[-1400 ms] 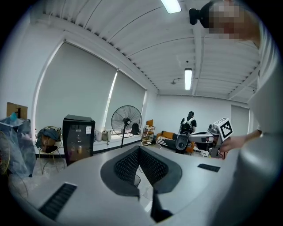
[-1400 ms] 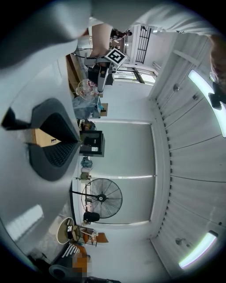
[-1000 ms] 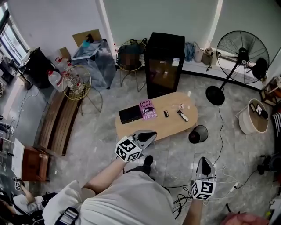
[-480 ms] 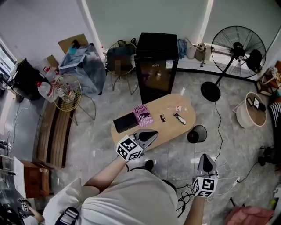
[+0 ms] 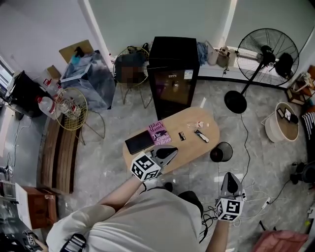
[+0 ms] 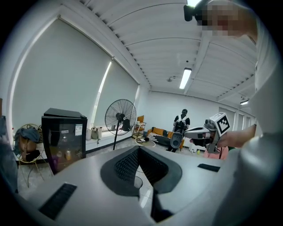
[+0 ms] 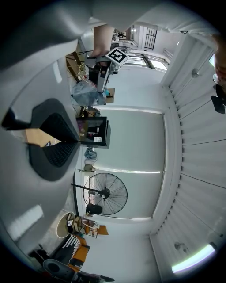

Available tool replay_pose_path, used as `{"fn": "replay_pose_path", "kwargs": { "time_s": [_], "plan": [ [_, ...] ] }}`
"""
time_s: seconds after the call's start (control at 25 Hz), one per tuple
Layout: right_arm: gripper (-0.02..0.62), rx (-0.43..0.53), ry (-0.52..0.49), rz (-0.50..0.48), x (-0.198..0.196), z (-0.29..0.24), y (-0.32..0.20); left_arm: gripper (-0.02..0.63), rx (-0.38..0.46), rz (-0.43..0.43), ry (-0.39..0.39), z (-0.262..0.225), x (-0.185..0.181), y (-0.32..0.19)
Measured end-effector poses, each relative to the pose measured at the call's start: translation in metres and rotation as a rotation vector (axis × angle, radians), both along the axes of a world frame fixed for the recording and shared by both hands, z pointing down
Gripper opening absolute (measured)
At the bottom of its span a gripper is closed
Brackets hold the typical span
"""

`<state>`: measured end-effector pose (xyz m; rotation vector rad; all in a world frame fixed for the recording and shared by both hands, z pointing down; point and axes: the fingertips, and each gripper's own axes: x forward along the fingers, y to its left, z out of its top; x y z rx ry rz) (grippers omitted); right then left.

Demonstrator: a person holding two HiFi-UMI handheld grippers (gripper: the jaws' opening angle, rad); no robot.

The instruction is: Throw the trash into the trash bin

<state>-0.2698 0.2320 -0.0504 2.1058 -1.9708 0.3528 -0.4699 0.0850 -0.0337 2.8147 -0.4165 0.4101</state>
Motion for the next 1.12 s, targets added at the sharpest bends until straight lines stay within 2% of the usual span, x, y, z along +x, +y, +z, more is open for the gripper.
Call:
{"fn": "replay_pose_path", "kwargs": {
  "time_s": [0.44,0.72,1.12],
  "plan": [
    [0.011,-0.017,-0.040,-0.044,0.036,0.020,-0.041,0.006,-0.021,-0.050,-0.024,0.015,0.034,-0.031],
    [0.011,-0.039,-0.040,-0.135,0.089,0.031,-0.080,0.006,-0.023,-0.111,-0.015,0.023,0.086,-0.055],
    [0.011,-0.079,-0.071,-0.277,0.162,0.064,-0.130,0.006,-0.055,-0.217,-0.070,0.055,0.154,-0.075]
  ]
}}
